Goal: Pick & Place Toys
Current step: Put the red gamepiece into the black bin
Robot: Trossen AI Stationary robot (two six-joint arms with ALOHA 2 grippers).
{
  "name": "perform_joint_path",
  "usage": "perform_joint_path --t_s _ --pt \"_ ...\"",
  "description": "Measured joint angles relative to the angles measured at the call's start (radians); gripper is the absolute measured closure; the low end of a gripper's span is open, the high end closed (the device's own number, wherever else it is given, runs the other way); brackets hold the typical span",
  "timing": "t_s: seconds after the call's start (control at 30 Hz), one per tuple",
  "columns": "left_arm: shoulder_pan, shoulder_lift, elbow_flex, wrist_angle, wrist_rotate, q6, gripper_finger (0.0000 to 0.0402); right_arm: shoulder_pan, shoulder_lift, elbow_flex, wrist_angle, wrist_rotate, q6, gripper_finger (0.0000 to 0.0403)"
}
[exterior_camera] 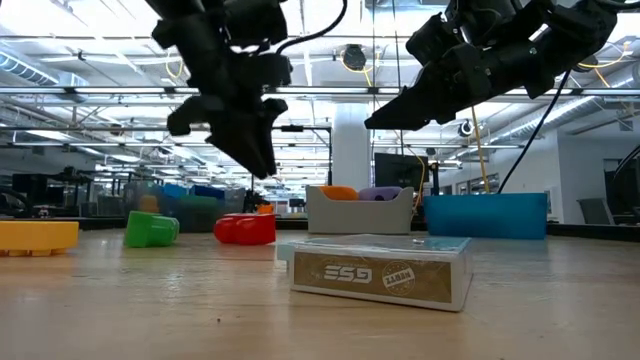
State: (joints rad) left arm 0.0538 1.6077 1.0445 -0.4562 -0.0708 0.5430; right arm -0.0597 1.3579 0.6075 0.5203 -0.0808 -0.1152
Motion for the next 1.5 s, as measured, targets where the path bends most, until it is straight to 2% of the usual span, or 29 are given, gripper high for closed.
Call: perform_joint_path --t_s 0.33,0.57,0.87,1.33,1.4,1.5 --pt "-0.023 0.011 0.028 -0.02 0.002 -0.058 0.0143 0.0 0.0 0.0 -0.001 0.0 -0.002 0.019" --pt "-0.023 0.062 0.029 -0.011 0.042 -0.112 0.0093 0.0 0.0 0.0 -0.002 -0.001 0.001 0.019" --pt "-0.034 0.156 0.028 -0.028 0.087 -0.104 0.0103 0.0 0.0 0.0 -0.003 -0.001 0.001 0.019" --pt "-0.016 0.219 0.028 -0.051 0.095 -0.093 0.0114 0.0 0.0 0.0 -0.007 -0.002 0.001 0.019" --pt "-0.01 0.219 0.028 -0.055 0.093 -0.093 0.0122 0.0 0.0 0.0 -0.009 -0.002 0.0 0.019" --pt "-0.002 0.219 0.028 -0.067 0.094 -0.093 0.0157 0.0 0.0 0.0 -0.009 -0.002 0.0 0.019"
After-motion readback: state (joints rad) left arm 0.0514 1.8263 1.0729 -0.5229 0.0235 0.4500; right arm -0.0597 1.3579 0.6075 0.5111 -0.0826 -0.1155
